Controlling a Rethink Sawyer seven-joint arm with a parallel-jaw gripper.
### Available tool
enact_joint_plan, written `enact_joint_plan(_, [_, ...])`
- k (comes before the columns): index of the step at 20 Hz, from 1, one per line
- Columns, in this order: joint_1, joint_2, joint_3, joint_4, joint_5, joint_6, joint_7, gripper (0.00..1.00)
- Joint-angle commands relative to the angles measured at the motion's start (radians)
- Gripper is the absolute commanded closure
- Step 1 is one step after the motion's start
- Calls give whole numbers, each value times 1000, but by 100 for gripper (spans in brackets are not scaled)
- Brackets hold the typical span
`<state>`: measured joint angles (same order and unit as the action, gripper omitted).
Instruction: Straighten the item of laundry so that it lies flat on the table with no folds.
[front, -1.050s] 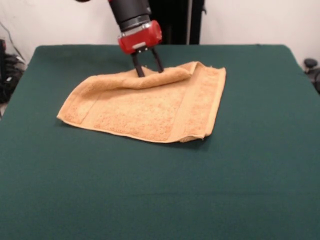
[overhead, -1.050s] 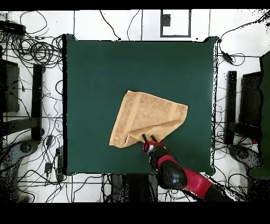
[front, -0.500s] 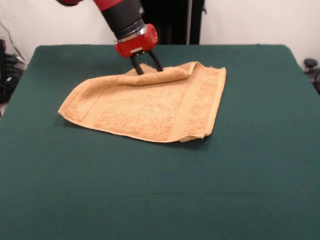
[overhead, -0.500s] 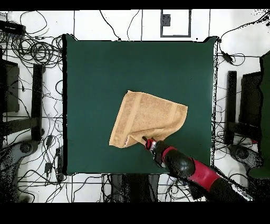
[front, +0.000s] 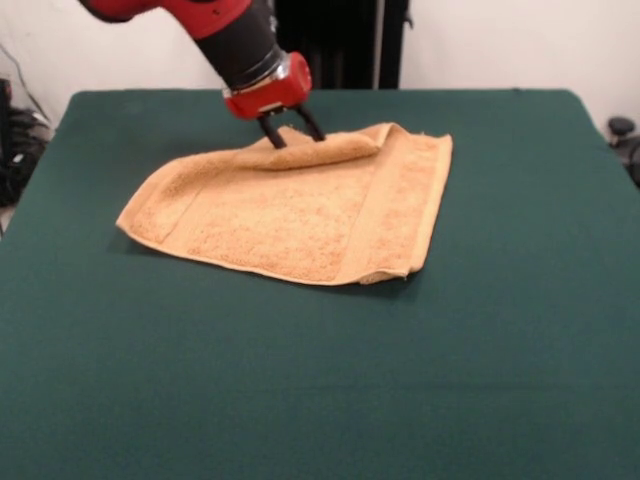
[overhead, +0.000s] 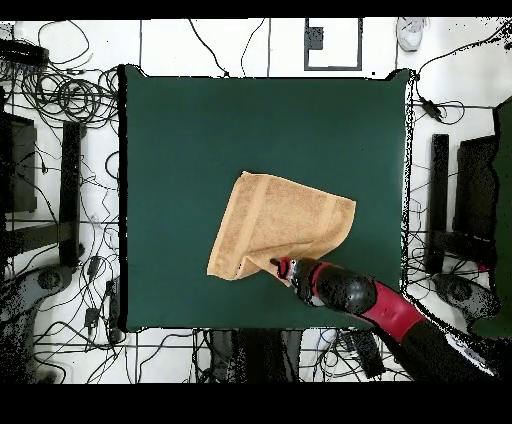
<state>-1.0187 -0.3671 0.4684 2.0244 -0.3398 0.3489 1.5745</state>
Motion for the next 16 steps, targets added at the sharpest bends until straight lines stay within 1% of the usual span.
enact_joint_plan(1, [120,2,-85,-193,32,255,43,0])
enact_joint_plan(5, [147,22,-105,-245,25,342,30,0])
enact_joint_plan(6, [154,28,-114,-258,29,379,30,0])
enact_joint_plan(8, [156,46,-117,-278,31,419,26,0])
enact_joint_plan(12, [149,54,-114,-286,10,421,20,0])
enact_joint_plan(16, [144,24,-115,-272,-9,433,21,0])
